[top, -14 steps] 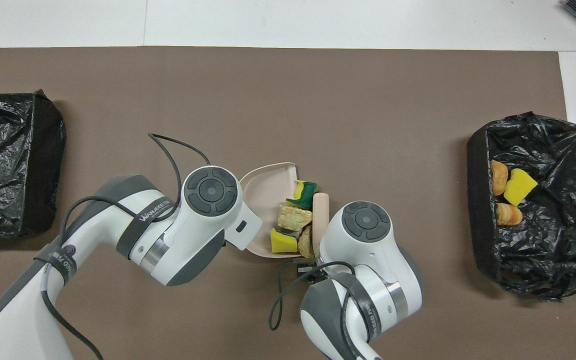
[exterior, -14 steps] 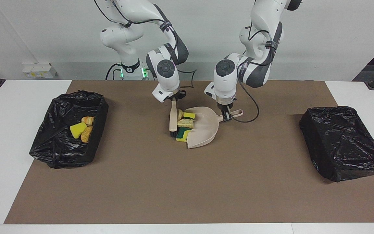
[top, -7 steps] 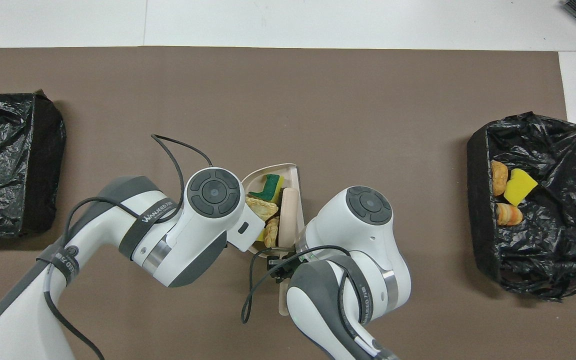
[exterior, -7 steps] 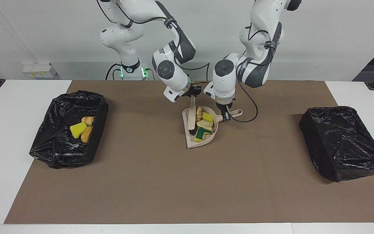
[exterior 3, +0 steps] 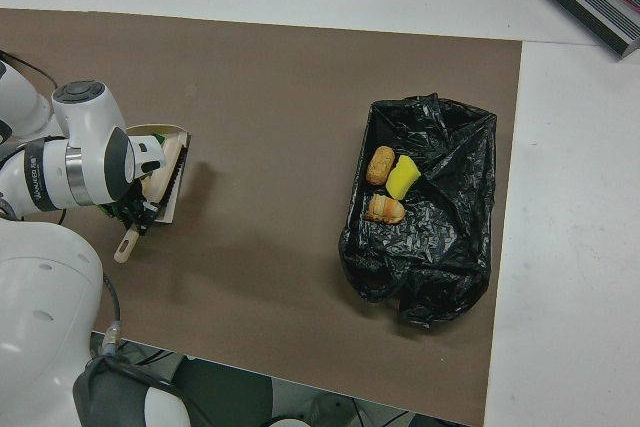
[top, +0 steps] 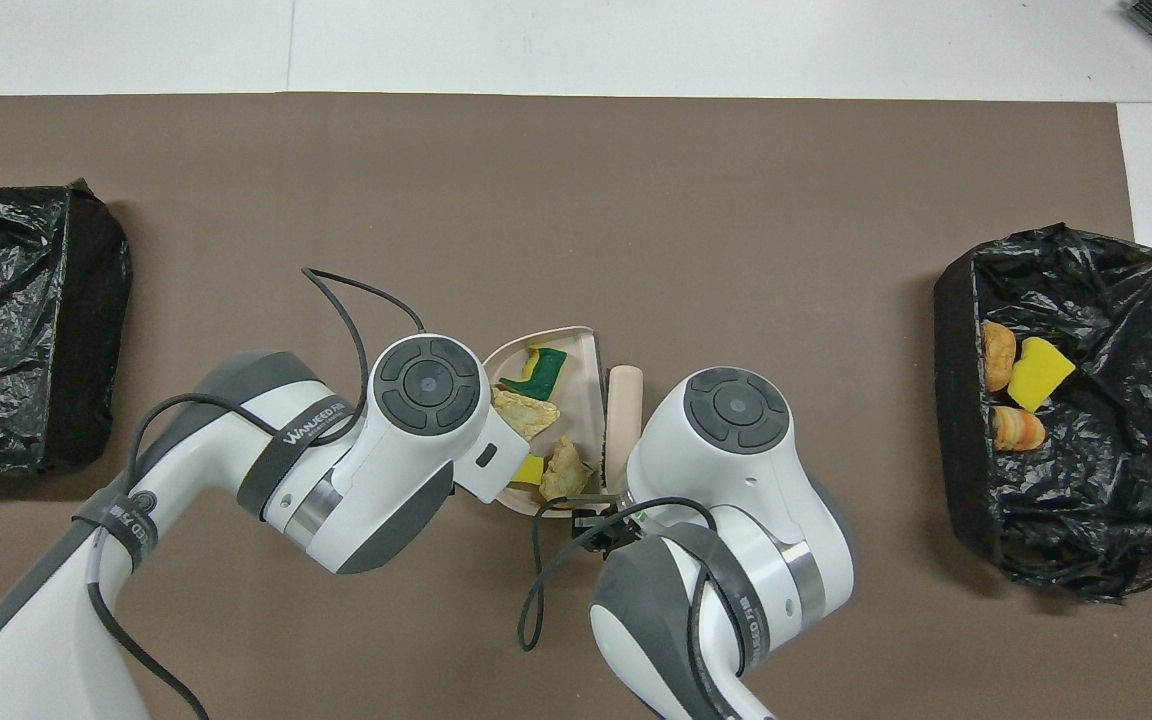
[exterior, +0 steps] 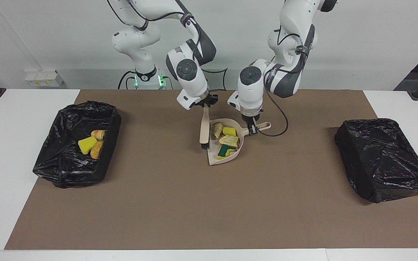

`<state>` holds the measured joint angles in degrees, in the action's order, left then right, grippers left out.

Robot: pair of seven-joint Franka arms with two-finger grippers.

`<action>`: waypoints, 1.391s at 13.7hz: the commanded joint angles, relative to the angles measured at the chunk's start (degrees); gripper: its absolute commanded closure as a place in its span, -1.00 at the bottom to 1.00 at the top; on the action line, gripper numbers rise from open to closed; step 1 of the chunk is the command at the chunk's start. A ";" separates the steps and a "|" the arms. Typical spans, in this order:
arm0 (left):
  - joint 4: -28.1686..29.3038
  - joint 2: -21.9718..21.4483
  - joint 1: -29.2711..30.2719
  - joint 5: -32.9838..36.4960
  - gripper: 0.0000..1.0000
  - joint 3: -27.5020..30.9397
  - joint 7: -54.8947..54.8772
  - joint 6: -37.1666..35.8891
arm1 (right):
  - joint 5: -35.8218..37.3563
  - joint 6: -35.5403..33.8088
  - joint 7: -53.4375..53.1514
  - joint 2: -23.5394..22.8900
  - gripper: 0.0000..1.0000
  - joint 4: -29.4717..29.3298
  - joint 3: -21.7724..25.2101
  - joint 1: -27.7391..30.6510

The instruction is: Sweep and dump trash in bin

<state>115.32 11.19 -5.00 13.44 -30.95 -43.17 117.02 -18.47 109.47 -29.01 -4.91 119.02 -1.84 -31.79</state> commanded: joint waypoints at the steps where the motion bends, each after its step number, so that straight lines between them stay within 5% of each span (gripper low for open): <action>1: -0.45 -0.47 -0.01 -0.43 1.00 0.27 -0.51 -0.83 | 5.53 -3.71 -2.63 0.87 1.00 -1.58 -0.27 0.94; 9: -0.97 -0.91 1.40 -0.52 1.00 0.45 -3.24 -0.48 | 18.44 -16.03 4.55 -2.20 1.00 -14.51 -0.71 12.35; 14: -0.89 -4.94 3.50 -5.77 1.00 2.11 -12.53 -1.79 | 20.58 -16.39 9.32 -2.82 1.00 -14.69 -0.62 16.67; 19: -1.24 -10.74 3.33 -12.55 1.00 11.06 -27.10 -4.42 | 19.35 -15.34 9.06 -2.64 1.00 -14.43 -0.79 16.50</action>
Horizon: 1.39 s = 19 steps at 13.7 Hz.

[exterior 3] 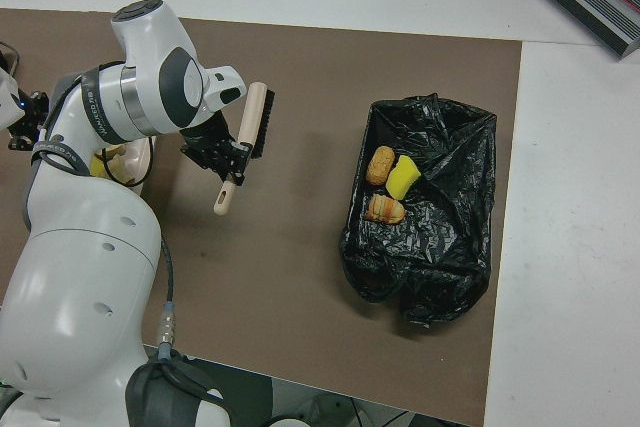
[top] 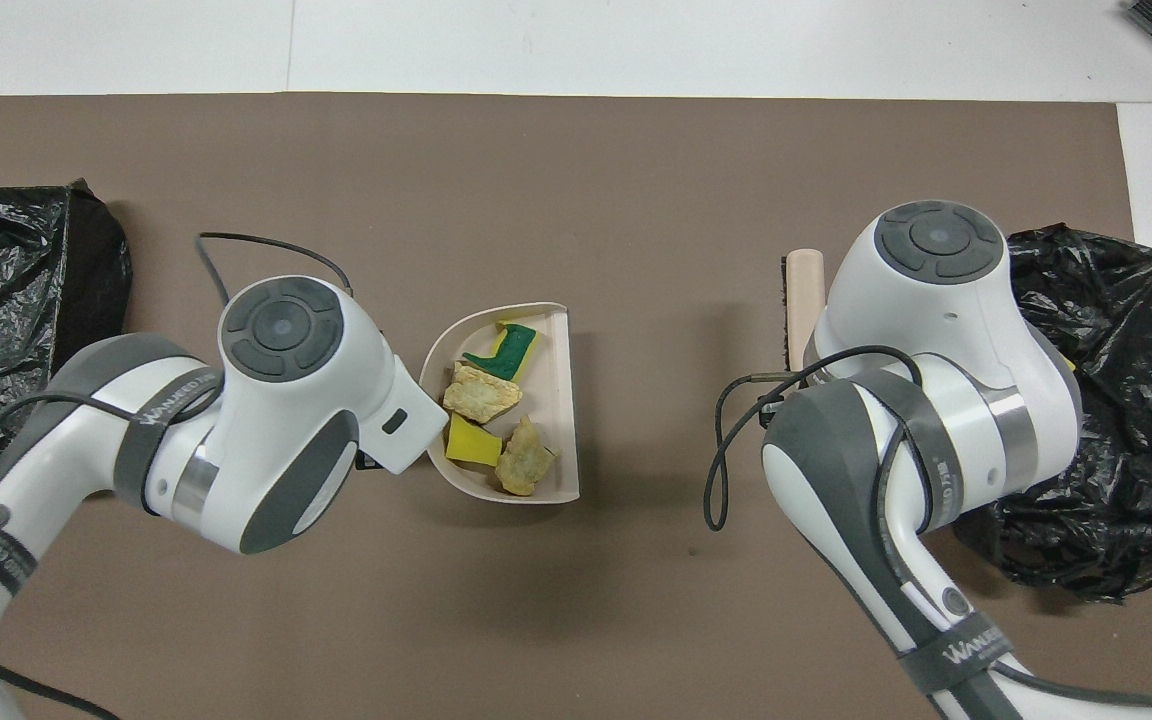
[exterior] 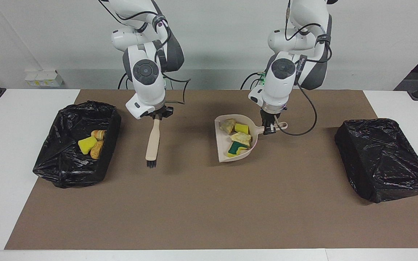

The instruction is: Sweep and dump trash in bin

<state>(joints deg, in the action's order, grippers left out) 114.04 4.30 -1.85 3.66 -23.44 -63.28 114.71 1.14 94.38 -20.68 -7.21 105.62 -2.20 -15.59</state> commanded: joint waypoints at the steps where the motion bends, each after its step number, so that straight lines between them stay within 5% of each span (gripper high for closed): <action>1: -0.04 -5.08 0.18 -3.13 1.00 6.97 -11.82 -2.21 | -0.26 0.18 0.47 -0.52 1.00 -1.38 -0.53 -0.05; 4: -3.81 -5.45 -0.08 -3.13 1.00 19.27 -20.73 -1.69 | -0.17 0.72 0.90 -1.05 1.00 -3.30 -1.14 -0.41; 7: -7.86 -3.78 0.27 -5.75 1.00 27.36 -24.26 -3.44 | -3.59 -2.88 0.47 -5.87 1.00 -12.69 -2.11 -0.93; 13: -26.56 7.28 0.53 -9.46 1.00 42.67 -41.38 -11.53 | -10.45 -2.28 -10.14 -15.09 1.00 -21.94 -2.11 -8.22; 17: -34.65 14.04 1.40 -6.21 1.00 49.62 -50.16 -10.31 | -11.42 -2.88 -13.51 -17.05 1.00 -21.52 -2.20 -12.62; 19: -39.66 17.92 5.17 -5.60 1.00 49.89 -53.26 -9.25 | -11.60 -2.89 -14.55 -12.85 1.00 -14.95 -2.64 -15.85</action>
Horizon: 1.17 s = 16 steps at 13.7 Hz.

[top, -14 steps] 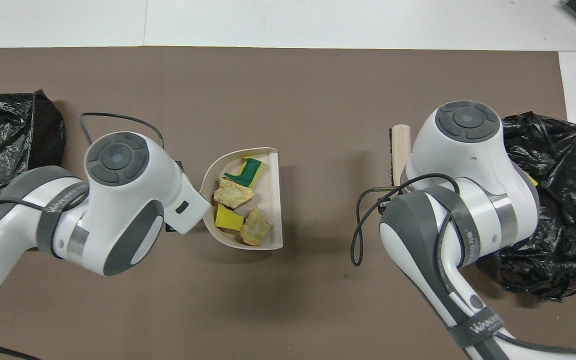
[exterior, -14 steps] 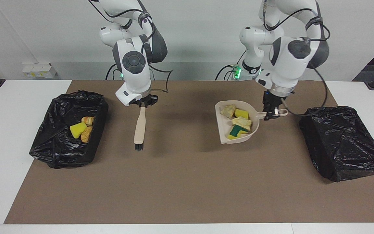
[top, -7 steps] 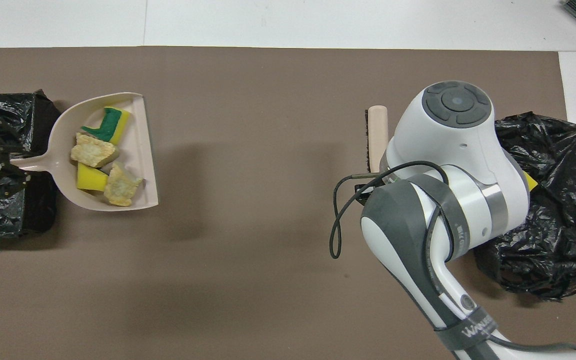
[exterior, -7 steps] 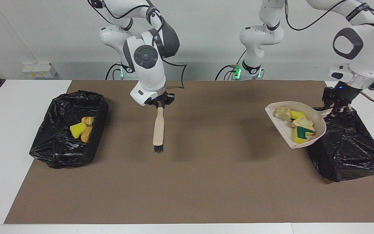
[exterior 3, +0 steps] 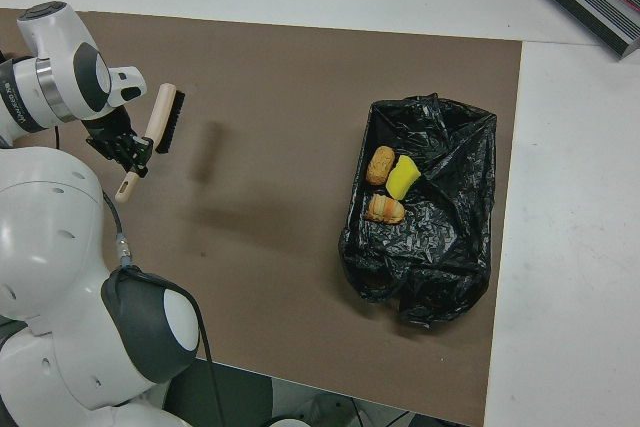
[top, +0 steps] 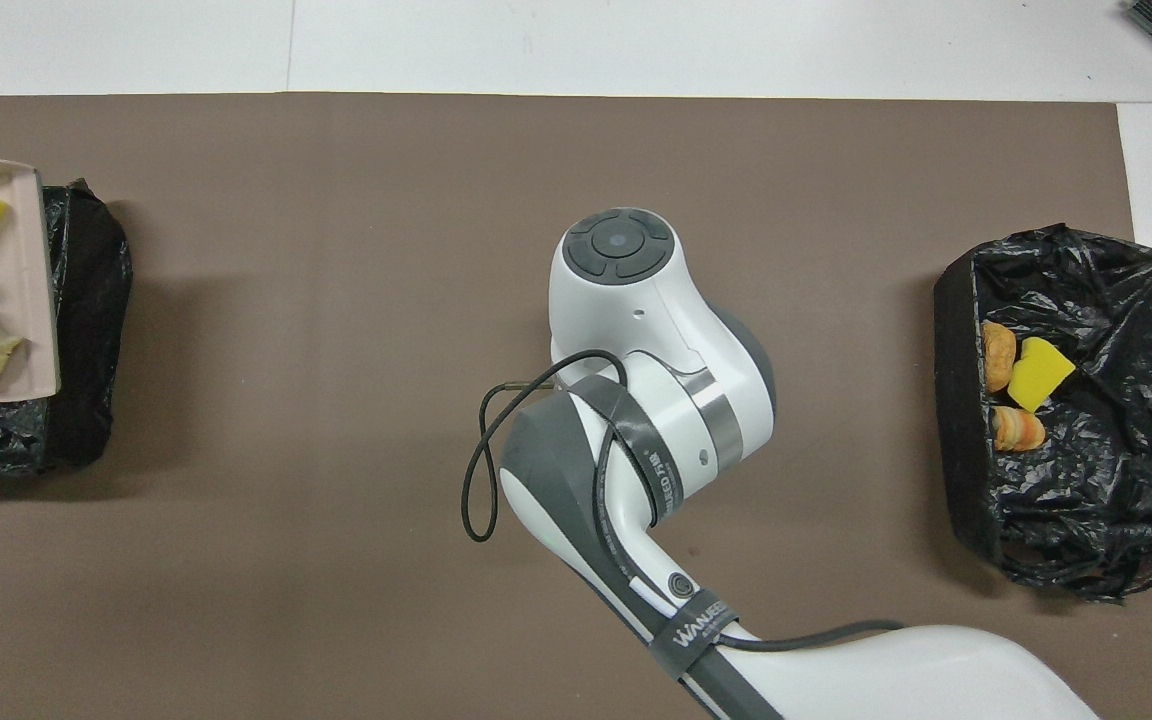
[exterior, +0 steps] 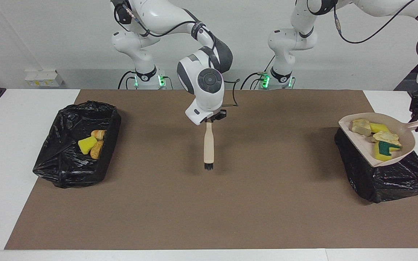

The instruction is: Sweep and dump trash in bin

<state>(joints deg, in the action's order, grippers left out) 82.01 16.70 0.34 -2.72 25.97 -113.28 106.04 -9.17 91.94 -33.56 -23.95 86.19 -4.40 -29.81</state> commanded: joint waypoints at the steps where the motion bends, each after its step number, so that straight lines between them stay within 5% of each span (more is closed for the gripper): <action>1: -8.27 6.32 3.35 3.22 1.00 0.58 -3.87 1.25 | -1.29 -0.36 -2.91 5.65 1.00 7.56 -0.43 -2.79; 5: -8.10 9.13 3.18 13.32 1.00 1.45 -3.44 10.39 | -3.21 3.32 -3.88 14.08 1.00 21.87 -0.61 -6.83; 10: -6.61 8.53 0.99 27.76 1.00 1.45 -1.25 9.63 | -5.42 15.34 -3.62 24.19 1.00 41.13 -0.61 -10.88; 16: -5.64 6.34 0.72 35.84 1.00 1.54 1.04 7.34 | -7.87 21.26 -3.45 27.55 1.00 47.49 -0.61 -12.82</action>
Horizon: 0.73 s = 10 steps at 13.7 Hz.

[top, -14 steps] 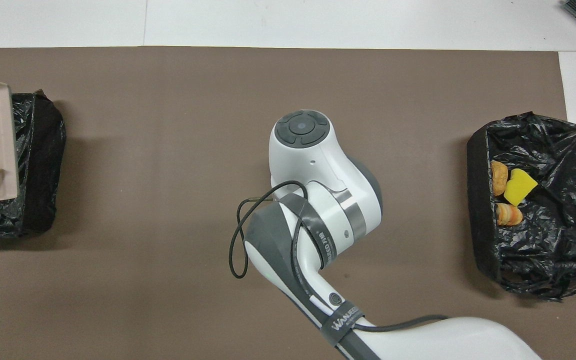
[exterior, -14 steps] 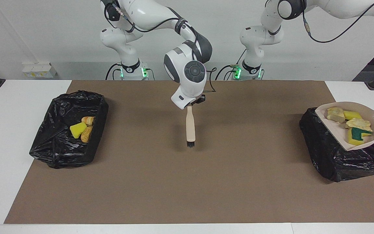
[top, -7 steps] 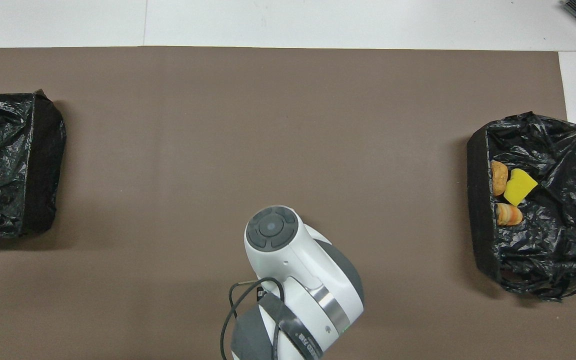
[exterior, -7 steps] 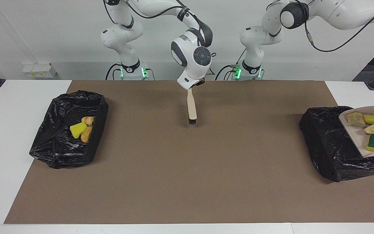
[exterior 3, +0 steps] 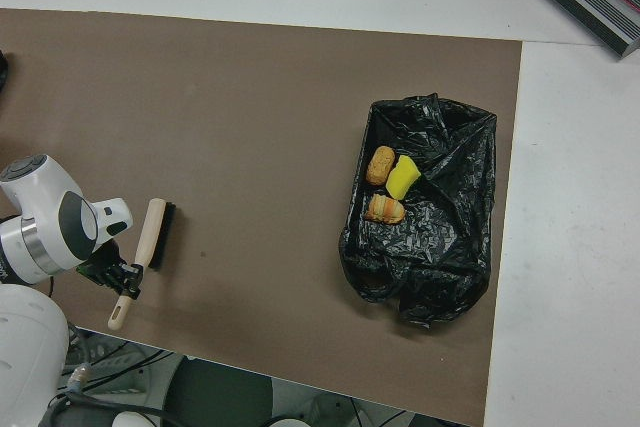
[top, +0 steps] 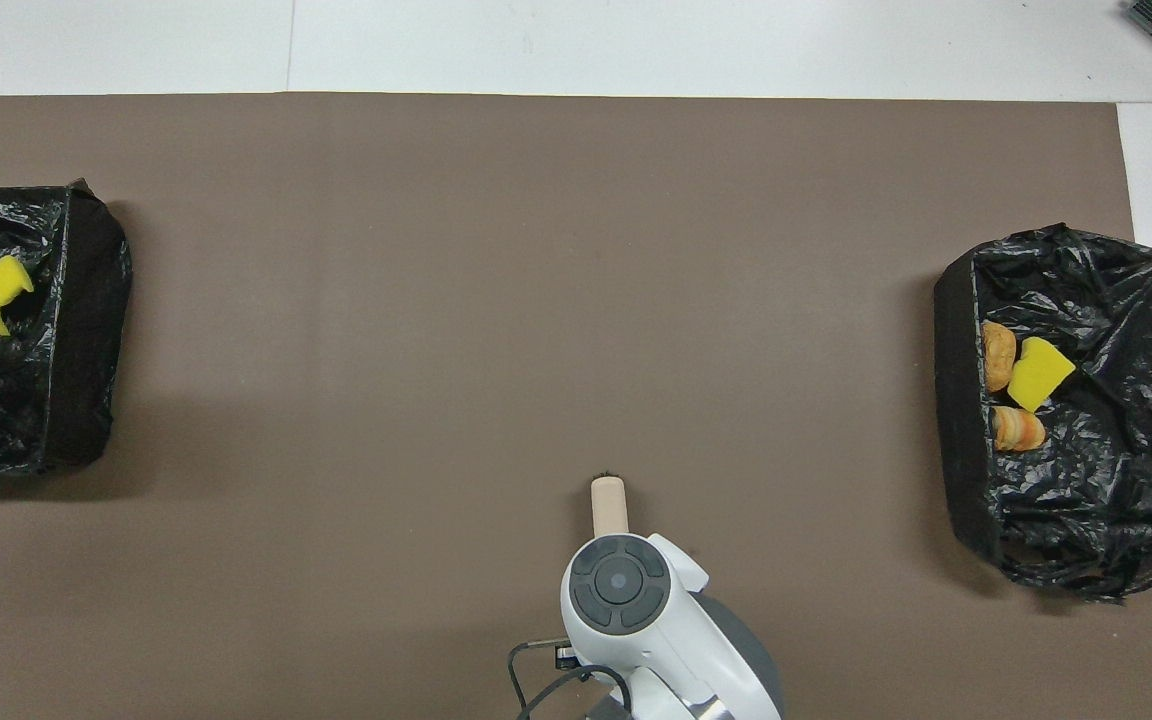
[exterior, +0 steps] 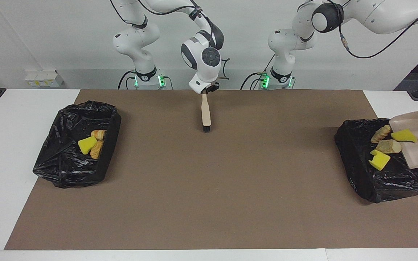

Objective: Sweep and dump trash in bin
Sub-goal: 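Lay the brush on the table with the right gripper and withdraw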

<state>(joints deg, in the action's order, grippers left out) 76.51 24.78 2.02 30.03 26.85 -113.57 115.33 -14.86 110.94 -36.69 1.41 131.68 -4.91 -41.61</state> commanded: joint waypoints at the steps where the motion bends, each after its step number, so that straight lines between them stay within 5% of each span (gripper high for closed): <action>1: -0.13 -2.36 -1.84 4.41 1.00 0.66 1.68 -2.65 | -2.63 3.66 0.29 2.36 1.00 2.35 -0.10 -1.10; 6: -0.13 -7.10 -3.34 6.01 1.00 -0.30 1.68 -8.18 | -5.01 5.79 4.60 2.89 1.00 4.20 -0.10 -1.63; 7: 0.04 -7.98 -3.34 6.01 1.00 -1.96 1.68 -9.32 | -5.01 5.43 4.61 2.46 0.82 3.42 -0.10 -1.63; 8: 0.65 -8.43 -3.34 5.57 1.00 -4.24 1.77 -10.47 | -5.01 5.26 4.43 2.19 -0.41 2.36 -0.10 -1.37; 9: 2.40 -9.82 -2.99 5.31 1.00 -7.31 1.77 -10.65 | -5.01 4.04 4.69 2.36 -0.99 1.57 0.08 -1.02; 10: 5.03 -11.23 -2.81 4.96 1.00 -9.69 1.86 -10.48 | -5.01 1.68 4.78 2.37 -1.00 -0.44 0.43 -0.06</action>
<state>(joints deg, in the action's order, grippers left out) 76.97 16.65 -0.53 34.62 20.86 -112.68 105.55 -18.15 115.51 -34.06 2.53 133.18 -4.81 -43.40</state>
